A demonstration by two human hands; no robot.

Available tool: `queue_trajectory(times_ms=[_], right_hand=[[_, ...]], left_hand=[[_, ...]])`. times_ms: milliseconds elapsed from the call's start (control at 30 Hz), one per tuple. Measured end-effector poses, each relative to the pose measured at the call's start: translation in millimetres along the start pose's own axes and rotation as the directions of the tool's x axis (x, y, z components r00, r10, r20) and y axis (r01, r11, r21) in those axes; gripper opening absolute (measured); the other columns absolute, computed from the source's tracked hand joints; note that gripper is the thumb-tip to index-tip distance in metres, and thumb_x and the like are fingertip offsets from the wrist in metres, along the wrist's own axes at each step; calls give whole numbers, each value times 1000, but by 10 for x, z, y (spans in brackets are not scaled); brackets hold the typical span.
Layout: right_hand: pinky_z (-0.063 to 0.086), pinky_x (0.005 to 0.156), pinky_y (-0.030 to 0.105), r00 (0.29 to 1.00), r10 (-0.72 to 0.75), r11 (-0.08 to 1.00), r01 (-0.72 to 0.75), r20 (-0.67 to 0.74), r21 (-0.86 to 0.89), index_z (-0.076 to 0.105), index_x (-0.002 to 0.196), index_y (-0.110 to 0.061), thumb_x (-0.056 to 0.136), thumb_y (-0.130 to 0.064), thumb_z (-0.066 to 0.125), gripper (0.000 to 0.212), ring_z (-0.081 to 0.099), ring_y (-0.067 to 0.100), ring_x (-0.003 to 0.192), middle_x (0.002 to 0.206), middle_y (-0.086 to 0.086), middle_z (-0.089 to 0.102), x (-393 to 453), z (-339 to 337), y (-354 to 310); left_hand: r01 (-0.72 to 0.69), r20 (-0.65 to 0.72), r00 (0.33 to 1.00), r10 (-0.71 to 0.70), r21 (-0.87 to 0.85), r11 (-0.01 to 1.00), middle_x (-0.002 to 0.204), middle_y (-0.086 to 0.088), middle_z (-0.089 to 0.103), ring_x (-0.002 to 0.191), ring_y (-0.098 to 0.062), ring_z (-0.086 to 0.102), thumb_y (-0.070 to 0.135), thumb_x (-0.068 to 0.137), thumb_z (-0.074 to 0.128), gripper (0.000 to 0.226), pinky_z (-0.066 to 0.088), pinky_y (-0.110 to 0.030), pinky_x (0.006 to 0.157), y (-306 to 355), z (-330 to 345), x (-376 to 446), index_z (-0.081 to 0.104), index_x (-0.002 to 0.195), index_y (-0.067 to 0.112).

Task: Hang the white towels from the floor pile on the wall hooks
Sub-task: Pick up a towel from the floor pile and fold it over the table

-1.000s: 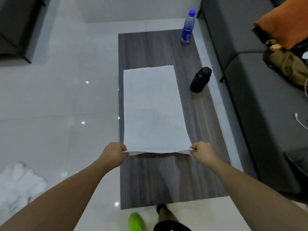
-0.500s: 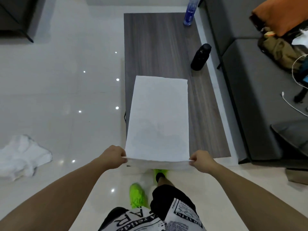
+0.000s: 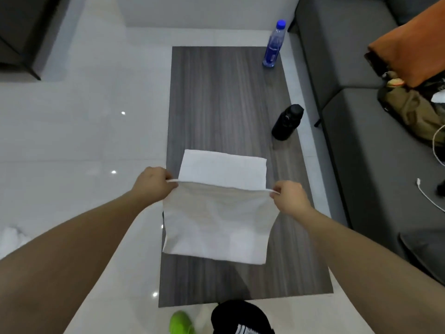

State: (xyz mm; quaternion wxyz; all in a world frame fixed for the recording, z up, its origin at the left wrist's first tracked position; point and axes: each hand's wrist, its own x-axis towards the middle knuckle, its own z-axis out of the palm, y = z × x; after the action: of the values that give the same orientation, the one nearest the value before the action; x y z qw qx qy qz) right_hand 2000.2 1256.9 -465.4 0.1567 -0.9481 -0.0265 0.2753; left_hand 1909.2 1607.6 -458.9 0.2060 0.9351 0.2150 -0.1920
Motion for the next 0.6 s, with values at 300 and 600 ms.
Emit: queue_trajectory(times_ms=[300,600], right_hand=[[43,76,28,951,178,964,-118,-252,237,65,117,-7,94,-17,54,27,63,34,100,109,15,70,1079,211,37],[46,76,28,780,563,725,-625,274,289,67,108,-7,89,-31,62,31,64,31,100,111,13,69,238,1816,681]], left_hand=[[164,-78,981,-179,-165,972,110,-11,67,98,-30,62,28,90,60,36,43,-29,77,131,423,946,64,122,12],[589,323,795,-513,-207,781,120,-17,60,109,-34,58,31,87,64,51,49,-38,93,-543,1823,162,51,129,4]])
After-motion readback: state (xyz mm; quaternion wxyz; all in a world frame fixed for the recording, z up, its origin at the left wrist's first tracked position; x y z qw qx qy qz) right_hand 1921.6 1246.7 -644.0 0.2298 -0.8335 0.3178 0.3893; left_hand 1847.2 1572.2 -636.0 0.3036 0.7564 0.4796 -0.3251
